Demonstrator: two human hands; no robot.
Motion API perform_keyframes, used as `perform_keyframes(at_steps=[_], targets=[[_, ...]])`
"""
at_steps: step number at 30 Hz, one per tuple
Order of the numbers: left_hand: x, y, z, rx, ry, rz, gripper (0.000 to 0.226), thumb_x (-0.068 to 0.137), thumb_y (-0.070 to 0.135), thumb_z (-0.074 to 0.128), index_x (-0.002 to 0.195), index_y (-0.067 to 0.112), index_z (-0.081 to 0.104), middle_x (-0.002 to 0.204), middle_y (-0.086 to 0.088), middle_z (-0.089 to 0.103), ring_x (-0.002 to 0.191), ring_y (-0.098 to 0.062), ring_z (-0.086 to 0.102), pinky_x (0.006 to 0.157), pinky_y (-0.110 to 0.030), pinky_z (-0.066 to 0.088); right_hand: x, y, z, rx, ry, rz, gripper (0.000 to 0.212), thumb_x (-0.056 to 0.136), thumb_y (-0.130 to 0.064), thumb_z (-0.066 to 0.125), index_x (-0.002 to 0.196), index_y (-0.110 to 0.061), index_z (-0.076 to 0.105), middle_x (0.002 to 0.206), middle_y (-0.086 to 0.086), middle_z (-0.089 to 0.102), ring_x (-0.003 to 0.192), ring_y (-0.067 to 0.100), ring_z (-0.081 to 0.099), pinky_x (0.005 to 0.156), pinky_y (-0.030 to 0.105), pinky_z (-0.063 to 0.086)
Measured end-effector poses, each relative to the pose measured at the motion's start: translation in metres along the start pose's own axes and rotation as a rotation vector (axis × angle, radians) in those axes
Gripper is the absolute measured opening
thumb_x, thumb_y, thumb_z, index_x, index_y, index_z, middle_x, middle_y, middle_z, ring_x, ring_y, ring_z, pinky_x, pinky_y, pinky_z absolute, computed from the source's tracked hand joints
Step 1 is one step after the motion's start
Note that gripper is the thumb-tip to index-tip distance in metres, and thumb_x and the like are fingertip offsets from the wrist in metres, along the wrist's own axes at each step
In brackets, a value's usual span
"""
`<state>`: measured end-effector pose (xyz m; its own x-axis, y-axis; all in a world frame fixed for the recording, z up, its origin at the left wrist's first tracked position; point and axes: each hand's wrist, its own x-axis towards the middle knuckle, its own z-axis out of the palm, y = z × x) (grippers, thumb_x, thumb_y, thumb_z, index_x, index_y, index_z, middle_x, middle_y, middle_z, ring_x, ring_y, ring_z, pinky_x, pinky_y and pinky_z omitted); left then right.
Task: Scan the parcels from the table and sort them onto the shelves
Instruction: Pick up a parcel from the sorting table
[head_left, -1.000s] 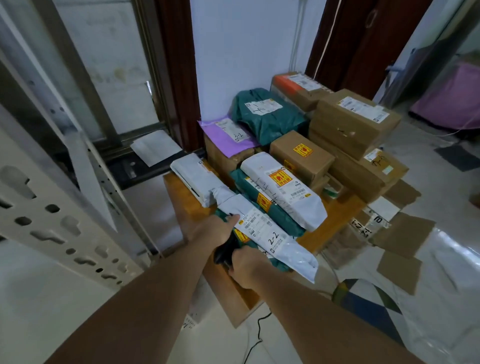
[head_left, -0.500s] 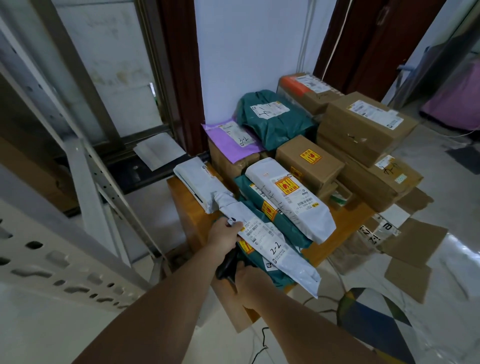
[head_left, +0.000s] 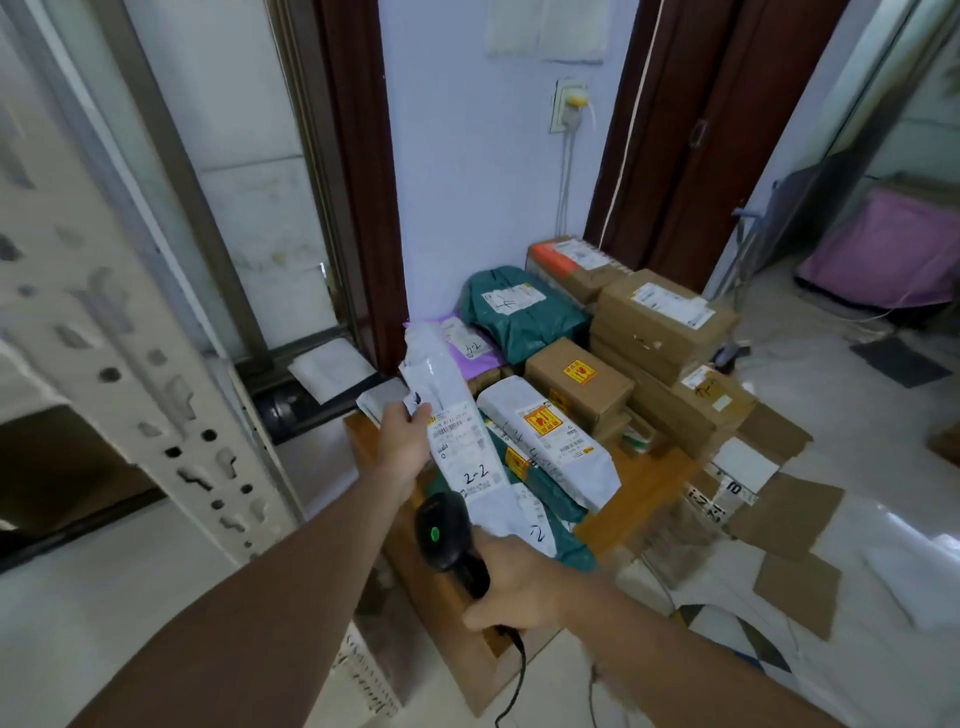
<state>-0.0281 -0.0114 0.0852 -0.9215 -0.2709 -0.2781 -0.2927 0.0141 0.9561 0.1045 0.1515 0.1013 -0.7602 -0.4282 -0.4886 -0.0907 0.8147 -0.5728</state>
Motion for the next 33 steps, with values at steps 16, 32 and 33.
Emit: perform_keyframes(at_steps=[16, 32, 33], targets=[[-0.136, 0.113, -0.03, -0.098, -0.268, 0.15, 0.015, 0.105, 0.021, 0.062, 0.094, 0.025, 0.072, 0.101, -0.006, 0.079, 0.1, -0.032, 0.077, 0.094, -0.057, 0.06, -0.155, -0.114, -0.004, 0.64, 0.929, 0.049, 0.017, 0.088, -0.029, 0.062, 0.103, -0.026, 0.057, 0.079, -0.003, 0.064, 0.072, 0.016, 0.062, 0.061, 0.027, 0.047], [-0.212, 0.138, -0.028, -0.066, -0.281, 0.264, 0.011, 0.108, 0.022, 0.056, 0.102, 0.02, 0.066, 0.104, -0.009, 0.074, 0.092, -0.024, 0.07, 0.078, -0.041, 0.057, -0.213, -0.135, -0.005, 0.649, 0.989, -0.002, 0.011, 0.09, -0.018, 0.057, 0.093, -0.029, 0.055, 0.068, -0.002, 0.06, 0.061, 0.017, 0.057, 0.055, 0.027, 0.045], [-0.213, 0.138, -0.027, -0.069, -0.277, 0.265, 0.012, 0.109, 0.022, 0.056, 0.102, 0.022, 0.066, 0.104, -0.008, 0.074, 0.093, -0.024, 0.071, 0.079, -0.04, 0.057, -0.214, -0.134, -0.005, 0.65, 0.991, -0.003, 0.011, 0.09, -0.018, 0.058, 0.093, -0.028, 0.055, 0.068, -0.003, 0.06, 0.061, 0.017, 0.057, 0.054, 0.026, 0.045]])
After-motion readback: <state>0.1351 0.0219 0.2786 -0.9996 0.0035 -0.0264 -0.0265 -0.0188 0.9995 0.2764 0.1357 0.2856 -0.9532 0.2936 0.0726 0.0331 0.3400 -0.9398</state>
